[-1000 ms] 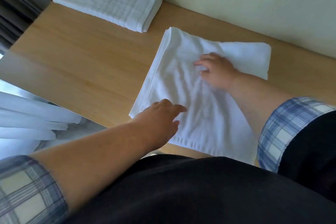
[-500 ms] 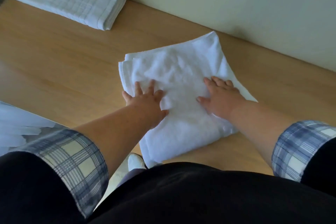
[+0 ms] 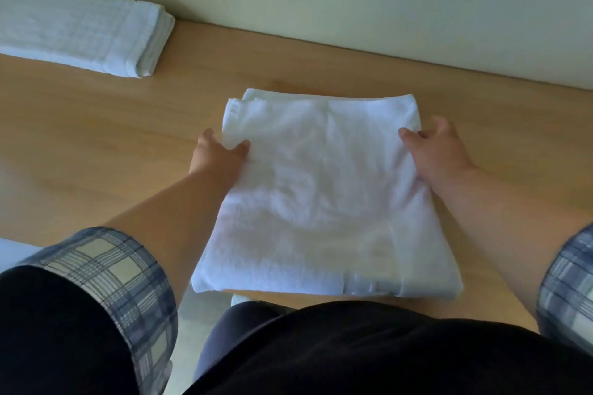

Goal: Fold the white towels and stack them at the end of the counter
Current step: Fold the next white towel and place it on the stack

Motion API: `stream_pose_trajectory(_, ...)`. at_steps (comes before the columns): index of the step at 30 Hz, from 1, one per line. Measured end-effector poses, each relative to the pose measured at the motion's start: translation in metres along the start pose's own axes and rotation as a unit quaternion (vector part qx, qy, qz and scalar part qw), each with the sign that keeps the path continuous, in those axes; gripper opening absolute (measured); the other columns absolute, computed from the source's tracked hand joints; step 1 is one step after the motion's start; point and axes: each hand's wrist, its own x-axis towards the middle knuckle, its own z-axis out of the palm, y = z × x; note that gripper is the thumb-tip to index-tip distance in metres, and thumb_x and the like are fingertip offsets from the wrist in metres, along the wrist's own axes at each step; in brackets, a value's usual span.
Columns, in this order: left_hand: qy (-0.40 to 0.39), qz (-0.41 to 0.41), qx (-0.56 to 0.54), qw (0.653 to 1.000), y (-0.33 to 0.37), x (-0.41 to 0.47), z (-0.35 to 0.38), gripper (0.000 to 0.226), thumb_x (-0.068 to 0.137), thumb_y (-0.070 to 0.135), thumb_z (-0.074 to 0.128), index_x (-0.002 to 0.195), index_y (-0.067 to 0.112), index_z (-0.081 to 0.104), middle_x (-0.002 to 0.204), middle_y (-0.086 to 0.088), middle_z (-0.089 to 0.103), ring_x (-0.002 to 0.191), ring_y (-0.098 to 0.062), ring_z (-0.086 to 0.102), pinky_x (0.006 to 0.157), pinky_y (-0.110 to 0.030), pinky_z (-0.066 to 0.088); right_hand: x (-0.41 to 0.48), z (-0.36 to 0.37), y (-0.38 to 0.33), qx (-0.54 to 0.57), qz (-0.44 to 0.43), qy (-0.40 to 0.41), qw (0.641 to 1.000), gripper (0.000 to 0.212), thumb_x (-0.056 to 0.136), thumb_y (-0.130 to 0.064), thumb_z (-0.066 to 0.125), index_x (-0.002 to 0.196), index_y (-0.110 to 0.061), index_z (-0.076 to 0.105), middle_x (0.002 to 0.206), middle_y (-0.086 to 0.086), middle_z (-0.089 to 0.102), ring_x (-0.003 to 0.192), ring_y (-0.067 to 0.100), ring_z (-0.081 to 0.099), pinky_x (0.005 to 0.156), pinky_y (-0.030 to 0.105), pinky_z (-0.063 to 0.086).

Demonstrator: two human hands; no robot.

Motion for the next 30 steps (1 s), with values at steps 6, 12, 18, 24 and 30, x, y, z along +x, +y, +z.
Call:
stream_pose_trajectory(6, -0.001, 0.036, -0.035, 0.999, -0.002, 0.026, -0.001, 0.04, 0.079, 0.053, 0.066, 0.111, 0.029, 0.063, 0.093, 0.005, 0.069, 0.079, -0.021, 0.068, 0.069, -0.035, 0.058, 0.036, 0.007, -0.001, 0.015, 0.046, -0.075, 0.996, 0.063, 0.078, -0.06, 0.058, 0.128, -0.022, 0.062, 0.119, 0.004, 0.068, 0.104, 0.03, 0.066, 0.097, 0.043, 0.052)
stream_pose_trajectory(12, 0.059, 0.138, -0.001, 0.989, -0.001, 0.01, -0.009, 0.028, 0.084, 0.05, 0.058, 0.105, 0.032, 0.052, 0.085, 0.013, 0.059, 0.072, -0.008, 0.057, 0.053, -0.025, 0.039, 0.032, 0.009, 0.004, 0.032, 0.01, -0.028, 0.999, 0.036, 0.089, -0.049, 0.056, 0.113, -0.023, 0.061, 0.108, 0.004, 0.066, 0.098, 0.03, 0.064, 0.091, 0.042, 0.053)
stream_pose_trajectory(18, 0.036, 0.148, -0.062, 0.986, 0.036, 0.022, -0.009, 0.021, 0.076, 0.062, 0.055, 0.09, 0.048, 0.048, 0.085, 0.01, 0.063, 0.069, -0.013, 0.062, 0.047, -0.023, 0.043, 0.039, -0.003, -0.014, 0.097, 0.011, 0.027, 0.995, 0.041, 0.072, -0.06, 0.054, 0.091, -0.024, 0.064, 0.095, -0.001, 0.069, 0.088, 0.025, 0.066, 0.081, 0.036, 0.054)
stream_pose_trajectory(24, -0.045, 0.028, -0.017, 0.998, 0.035, 0.054, 0.017, 0.067, 0.085, 0.045, 0.069, 0.139, 0.018, 0.041, 0.125, -0.01, 0.058, 0.102, -0.029, 0.062, 0.089, -0.043, 0.054, 0.059, 0.003, 0.004, 0.097, 0.11, -0.061, 0.987, 0.057, 0.08, -0.046, 0.064, 0.126, -0.012, 0.061, 0.12, 0.01, 0.067, 0.104, 0.031, 0.066, 0.095, 0.048, 0.054)
stream_pose_trajectory(30, -0.011, 0.13, 0.183, 0.974, 0.012, -0.035, -0.014, 0.077, 0.089, 0.056, 0.058, 0.15, 0.036, 0.015, 0.15, -0.012, 0.033, 0.129, -0.036, 0.042, 0.099, -0.048, 0.041, -0.031, -0.009, 0.017, -0.009, 0.008, 0.023, 1.0, 0.057, 0.084, -0.038, 0.064, 0.136, -0.02, 0.048, 0.126, 0.003, 0.058, 0.101, 0.021, 0.063, 0.086, 0.032, 0.053)
